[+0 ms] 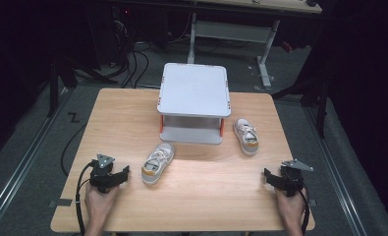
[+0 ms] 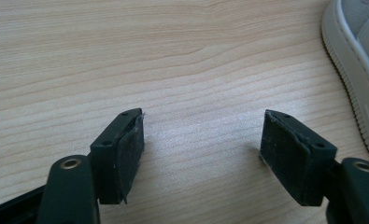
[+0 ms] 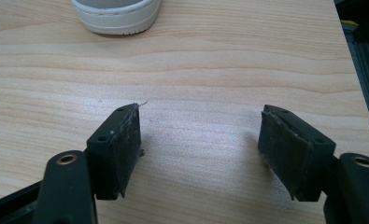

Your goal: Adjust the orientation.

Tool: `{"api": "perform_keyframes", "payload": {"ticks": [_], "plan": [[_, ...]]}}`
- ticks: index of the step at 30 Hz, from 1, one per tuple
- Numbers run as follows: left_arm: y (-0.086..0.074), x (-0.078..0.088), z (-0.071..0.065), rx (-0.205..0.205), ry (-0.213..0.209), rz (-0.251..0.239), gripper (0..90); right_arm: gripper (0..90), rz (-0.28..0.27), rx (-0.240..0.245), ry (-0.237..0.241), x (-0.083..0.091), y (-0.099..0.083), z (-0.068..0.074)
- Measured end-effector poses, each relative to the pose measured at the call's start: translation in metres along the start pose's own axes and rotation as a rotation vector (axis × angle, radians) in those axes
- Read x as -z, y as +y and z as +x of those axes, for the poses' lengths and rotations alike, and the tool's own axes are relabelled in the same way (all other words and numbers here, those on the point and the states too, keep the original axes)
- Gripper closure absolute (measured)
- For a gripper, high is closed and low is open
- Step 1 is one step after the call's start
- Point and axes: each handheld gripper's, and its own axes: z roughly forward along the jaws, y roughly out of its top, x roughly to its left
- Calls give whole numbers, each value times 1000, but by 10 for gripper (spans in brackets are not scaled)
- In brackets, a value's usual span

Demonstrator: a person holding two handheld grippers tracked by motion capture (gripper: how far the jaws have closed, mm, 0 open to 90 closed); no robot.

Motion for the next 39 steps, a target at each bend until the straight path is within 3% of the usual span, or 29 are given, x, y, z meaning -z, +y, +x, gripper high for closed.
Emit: {"api": "perform_keyframes", "payload": {"ticks": [16,19,21,24,32,39], "plan": [[0,0,-1,-14,2,-2,354,297,0,2,1,0,0,0],[1,2,-3,-39,-23,4,410,295,1,2,1,0,0,0],[2,3,-4,-39,-30,16,492,295,1,2,2,0,0,0],[4,2,-5,-46,-55,14,533,294,1,2,2,0,0,0],[6,4,-7,-50,-94,13,524,294,1,2,2,0,0,0],[14,18,-5,-30,-136,-8,522,294,2,1,2,0,0,0]]}}
